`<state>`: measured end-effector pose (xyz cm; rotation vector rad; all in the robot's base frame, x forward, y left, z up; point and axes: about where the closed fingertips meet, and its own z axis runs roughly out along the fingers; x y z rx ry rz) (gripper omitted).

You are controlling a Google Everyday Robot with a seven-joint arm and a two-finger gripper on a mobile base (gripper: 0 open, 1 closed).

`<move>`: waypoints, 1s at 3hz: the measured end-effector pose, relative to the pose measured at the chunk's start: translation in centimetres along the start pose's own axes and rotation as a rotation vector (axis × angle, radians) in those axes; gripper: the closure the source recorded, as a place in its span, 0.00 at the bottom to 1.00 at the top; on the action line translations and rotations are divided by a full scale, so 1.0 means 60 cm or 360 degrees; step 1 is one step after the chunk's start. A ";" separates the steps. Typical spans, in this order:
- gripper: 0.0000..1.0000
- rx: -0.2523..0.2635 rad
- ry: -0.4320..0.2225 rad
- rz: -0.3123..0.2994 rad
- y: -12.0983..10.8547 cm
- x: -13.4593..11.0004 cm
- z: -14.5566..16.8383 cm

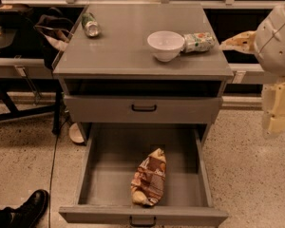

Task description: Pick brown chip bag from middle drawer and place on counter

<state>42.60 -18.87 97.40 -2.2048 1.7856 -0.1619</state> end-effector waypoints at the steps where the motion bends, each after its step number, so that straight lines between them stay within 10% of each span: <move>1: 0.00 -0.0119 -0.0312 -0.0228 -0.004 0.021 0.052; 3: 0.00 -0.0350 -0.1000 -0.0231 -0.011 0.018 0.209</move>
Offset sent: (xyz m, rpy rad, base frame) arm 0.0371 0.0023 -0.1183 0.6208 0.4380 0.4887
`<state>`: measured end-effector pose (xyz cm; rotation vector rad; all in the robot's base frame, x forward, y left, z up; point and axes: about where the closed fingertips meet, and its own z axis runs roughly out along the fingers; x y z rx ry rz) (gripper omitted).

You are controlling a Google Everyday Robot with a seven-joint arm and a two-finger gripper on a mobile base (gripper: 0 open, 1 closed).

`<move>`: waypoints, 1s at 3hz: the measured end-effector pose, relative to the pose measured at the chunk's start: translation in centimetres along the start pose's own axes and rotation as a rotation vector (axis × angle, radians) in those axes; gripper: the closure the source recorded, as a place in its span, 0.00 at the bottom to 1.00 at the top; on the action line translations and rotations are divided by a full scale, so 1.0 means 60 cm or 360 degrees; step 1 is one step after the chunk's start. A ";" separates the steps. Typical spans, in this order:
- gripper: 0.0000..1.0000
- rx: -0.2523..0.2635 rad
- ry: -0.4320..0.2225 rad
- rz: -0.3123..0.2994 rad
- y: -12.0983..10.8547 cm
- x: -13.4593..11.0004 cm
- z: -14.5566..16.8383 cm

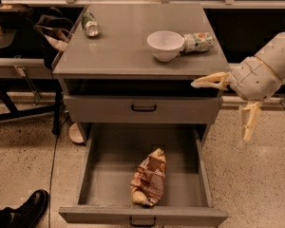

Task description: Pick brown chip bag from middle drawer and place on counter

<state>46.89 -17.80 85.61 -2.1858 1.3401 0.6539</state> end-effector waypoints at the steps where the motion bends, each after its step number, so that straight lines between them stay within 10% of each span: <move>1: 0.00 0.0034 0.0025 -0.0005 -0.009 0.000 -0.002; 3: 0.00 0.0049 0.0219 -0.0005 0.013 0.014 0.060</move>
Offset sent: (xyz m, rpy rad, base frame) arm -0.0141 0.0120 -0.0098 -0.1659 -0.0856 -0.0486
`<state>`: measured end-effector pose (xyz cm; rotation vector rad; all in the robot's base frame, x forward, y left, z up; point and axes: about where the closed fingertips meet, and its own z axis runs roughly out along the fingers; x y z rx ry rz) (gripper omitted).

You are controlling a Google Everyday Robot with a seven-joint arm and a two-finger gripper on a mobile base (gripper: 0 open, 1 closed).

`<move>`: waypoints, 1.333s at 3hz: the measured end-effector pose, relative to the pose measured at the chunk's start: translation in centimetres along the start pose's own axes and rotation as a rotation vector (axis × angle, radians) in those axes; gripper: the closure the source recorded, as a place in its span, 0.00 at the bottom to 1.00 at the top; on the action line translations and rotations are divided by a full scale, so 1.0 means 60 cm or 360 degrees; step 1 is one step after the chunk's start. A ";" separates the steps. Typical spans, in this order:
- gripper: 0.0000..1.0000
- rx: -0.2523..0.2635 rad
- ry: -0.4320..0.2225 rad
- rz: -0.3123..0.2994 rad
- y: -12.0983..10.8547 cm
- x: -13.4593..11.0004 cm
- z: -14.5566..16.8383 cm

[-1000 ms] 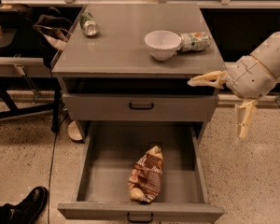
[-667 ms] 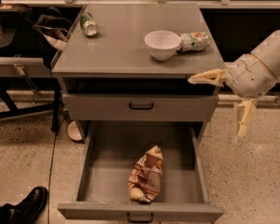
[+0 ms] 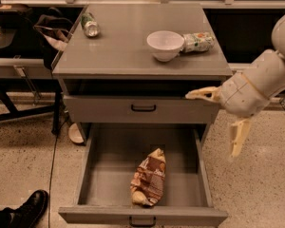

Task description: Pick brown chip bag from middle drawer and place on counter

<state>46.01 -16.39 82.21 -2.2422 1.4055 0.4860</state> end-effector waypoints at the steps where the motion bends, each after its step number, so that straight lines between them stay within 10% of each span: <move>1: 0.00 -0.0048 -0.0076 -0.0033 0.022 0.020 0.062; 3: 0.00 -0.0133 -0.0126 0.0086 0.046 0.128 0.248; 4: 0.00 -0.0115 -0.0134 0.0103 0.046 0.131 0.252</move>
Offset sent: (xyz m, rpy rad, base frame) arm -0.0257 0.0083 -0.1410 0.1071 0.0998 0.0508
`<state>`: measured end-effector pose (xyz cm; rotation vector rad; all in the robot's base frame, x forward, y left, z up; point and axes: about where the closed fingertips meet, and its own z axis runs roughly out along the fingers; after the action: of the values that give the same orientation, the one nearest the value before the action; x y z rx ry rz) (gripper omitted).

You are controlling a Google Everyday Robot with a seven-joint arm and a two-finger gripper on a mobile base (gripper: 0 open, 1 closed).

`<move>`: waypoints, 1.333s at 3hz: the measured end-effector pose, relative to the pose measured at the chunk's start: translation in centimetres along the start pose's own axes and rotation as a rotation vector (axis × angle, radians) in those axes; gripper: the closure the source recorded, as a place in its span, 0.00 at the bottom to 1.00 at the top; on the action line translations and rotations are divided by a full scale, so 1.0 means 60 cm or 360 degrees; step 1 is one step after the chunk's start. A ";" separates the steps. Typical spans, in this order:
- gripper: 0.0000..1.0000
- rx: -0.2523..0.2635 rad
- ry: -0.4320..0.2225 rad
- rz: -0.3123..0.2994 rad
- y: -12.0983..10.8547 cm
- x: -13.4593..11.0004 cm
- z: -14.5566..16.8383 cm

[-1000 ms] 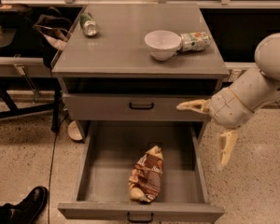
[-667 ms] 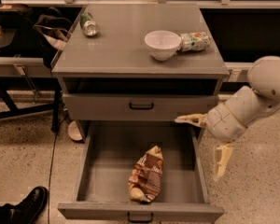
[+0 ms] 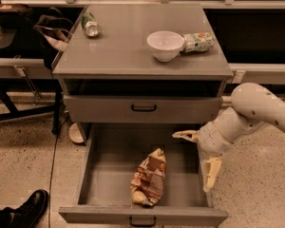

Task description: Pick brown chip bag from middle drawer and place on counter

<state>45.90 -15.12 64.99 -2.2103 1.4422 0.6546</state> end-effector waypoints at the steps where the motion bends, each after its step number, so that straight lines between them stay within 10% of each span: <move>1: 0.00 0.0138 -0.0067 0.0111 0.005 0.022 0.019; 4: 0.00 0.0158 -0.0347 0.0079 -0.084 0.063 0.149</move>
Offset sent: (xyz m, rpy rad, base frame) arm 0.0278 0.0290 -0.0810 0.2529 0.0243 -0.1634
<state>50.47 -10.85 56.04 -1.9666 1.3901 0.7960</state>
